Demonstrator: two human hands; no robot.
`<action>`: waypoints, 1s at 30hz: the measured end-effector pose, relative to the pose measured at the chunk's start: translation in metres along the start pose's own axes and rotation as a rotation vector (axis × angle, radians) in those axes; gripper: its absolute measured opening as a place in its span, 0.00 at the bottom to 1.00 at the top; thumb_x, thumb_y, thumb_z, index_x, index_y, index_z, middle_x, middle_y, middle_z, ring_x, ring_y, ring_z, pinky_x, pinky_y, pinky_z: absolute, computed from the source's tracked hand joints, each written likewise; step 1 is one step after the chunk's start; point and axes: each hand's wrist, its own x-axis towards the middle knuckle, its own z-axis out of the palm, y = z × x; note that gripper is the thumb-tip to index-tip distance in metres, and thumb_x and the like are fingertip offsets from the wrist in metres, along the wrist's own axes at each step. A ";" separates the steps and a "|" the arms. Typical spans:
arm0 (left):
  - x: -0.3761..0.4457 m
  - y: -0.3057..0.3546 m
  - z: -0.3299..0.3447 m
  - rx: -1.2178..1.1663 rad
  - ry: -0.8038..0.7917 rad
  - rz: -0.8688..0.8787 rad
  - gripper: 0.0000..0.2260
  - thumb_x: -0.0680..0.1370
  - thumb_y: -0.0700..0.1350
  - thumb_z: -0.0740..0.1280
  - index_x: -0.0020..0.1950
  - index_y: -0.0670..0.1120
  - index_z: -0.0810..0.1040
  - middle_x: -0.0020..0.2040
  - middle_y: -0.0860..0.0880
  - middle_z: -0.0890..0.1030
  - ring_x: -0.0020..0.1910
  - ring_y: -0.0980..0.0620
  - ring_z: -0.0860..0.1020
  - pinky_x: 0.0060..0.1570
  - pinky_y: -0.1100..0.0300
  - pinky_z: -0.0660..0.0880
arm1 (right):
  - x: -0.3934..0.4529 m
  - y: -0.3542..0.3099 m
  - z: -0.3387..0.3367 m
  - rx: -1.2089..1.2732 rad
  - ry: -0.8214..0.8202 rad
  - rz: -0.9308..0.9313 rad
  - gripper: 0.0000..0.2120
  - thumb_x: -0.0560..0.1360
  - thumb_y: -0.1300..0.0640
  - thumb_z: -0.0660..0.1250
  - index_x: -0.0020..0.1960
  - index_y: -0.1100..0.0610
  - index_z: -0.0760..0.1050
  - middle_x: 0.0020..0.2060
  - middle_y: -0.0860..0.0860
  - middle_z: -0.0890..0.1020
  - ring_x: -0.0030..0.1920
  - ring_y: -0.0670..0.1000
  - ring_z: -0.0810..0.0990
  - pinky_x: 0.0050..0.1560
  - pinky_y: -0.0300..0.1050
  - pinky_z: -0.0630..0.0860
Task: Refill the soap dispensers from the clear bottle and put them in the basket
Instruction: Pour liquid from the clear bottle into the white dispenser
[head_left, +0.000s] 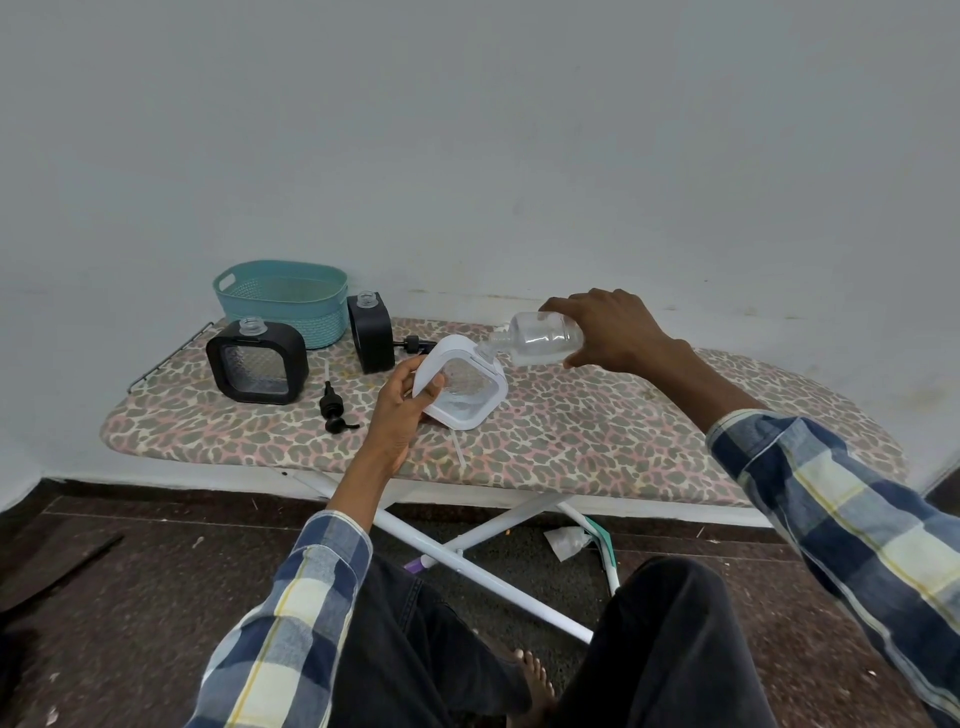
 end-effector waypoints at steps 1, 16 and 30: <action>0.000 0.000 0.000 0.002 0.001 0.000 0.20 0.81 0.44 0.72 0.73 0.43 0.75 0.65 0.41 0.83 0.58 0.39 0.83 0.37 0.50 0.85 | 0.000 0.000 0.000 -0.001 0.000 0.001 0.35 0.69 0.44 0.82 0.72 0.42 0.72 0.55 0.46 0.85 0.54 0.56 0.81 0.45 0.47 0.69; -0.002 0.002 0.001 -0.003 0.001 -0.015 0.18 0.82 0.43 0.72 0.72 0.44 0.76 0.62 0.47 0.84 0.60 0.38 0.82 0.37 0.51 0.85 | -0.001 0.001 0.001 0.022 0.005 0.003 0.35 0.69 0.43 0.82 0.72 0.42 0.72 0.57 0.47 0.85 0.55 0.55 0.81 0.49 0.49 0.72; -0.003 0.005 0.003 0.019 0.042 -0.025 0.19 0.82 0.43 0.72 0.73 0.44 0.76 0.63 0.45 0.83 0.59 0.40 0.83 0.39 0.50 0.86 | -0.017 -0.006 0.035 0.223 -0.048 0.115 0.36 0.70 0.41 0.80 0.73 0.43 0.69 0.56 0.50 0.84 0.53 0.57 0.82 0.47 0.51 0.77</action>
